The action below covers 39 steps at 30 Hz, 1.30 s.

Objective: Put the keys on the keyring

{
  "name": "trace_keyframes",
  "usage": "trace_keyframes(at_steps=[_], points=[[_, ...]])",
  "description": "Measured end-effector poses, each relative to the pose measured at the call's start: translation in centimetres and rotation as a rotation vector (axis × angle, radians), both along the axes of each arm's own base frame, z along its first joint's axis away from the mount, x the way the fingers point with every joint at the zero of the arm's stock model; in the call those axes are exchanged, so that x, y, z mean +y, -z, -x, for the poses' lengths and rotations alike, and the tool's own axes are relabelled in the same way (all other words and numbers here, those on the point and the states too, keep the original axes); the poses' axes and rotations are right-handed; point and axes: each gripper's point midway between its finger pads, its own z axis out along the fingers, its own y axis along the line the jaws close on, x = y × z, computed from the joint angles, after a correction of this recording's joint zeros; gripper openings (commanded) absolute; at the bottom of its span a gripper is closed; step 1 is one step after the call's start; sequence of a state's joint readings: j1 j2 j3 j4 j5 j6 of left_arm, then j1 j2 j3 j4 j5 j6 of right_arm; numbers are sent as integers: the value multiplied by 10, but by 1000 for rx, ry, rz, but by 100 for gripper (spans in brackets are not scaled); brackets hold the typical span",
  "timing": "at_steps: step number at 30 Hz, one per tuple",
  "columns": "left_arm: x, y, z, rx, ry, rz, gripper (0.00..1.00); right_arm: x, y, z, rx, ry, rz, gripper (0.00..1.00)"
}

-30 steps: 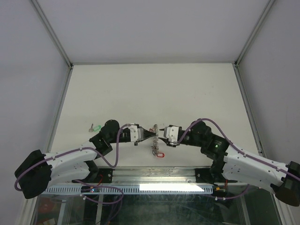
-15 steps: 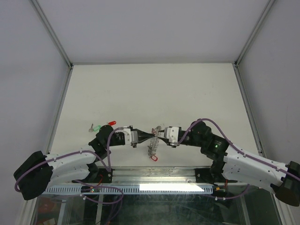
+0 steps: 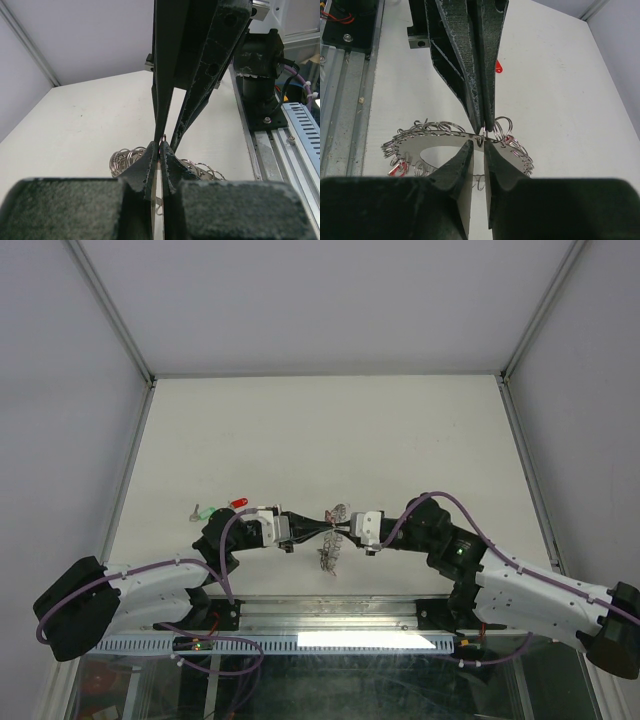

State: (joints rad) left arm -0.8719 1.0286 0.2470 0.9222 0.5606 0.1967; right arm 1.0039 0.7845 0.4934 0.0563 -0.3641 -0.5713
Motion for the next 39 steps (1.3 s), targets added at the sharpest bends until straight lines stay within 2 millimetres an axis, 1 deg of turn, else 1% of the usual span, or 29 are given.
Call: trace_keyframes(at_steps=[5,10,16,21,24,28,29,30,33,36,39], points=[[0,-1,0,-1,0,2,0,2,1,2,9,-14,-2,13],[0,0,0,-1,0,1,0,3,1,2,16,-15,-4,14],[0,0,0,1,1,-2,0,3,1,2,23,-13,-6,6],[0,2,1,3,5,-6,0,3,3,2,36,-8,-3,5],[0,4,1,8,6,-15,0,4,5,2,44,-6,3,0],[0,5,1,9,7,-20,0,3,6,2,55,1,2,0],[0,6,1,9,7,-20,8,3,6,1,56,3,3,0],[0,6,1,10,7,-20,13,3,6,1,58,4,3,0],[0,5,1,10,6,-18,26,3,6,2,66,8,9,0],[0,4,0,13,-2,-13,31,2,5,0,79,26,13,0],[2,-1,0,8,-9,-2,32,2,2,-2,80,38,6,0]])
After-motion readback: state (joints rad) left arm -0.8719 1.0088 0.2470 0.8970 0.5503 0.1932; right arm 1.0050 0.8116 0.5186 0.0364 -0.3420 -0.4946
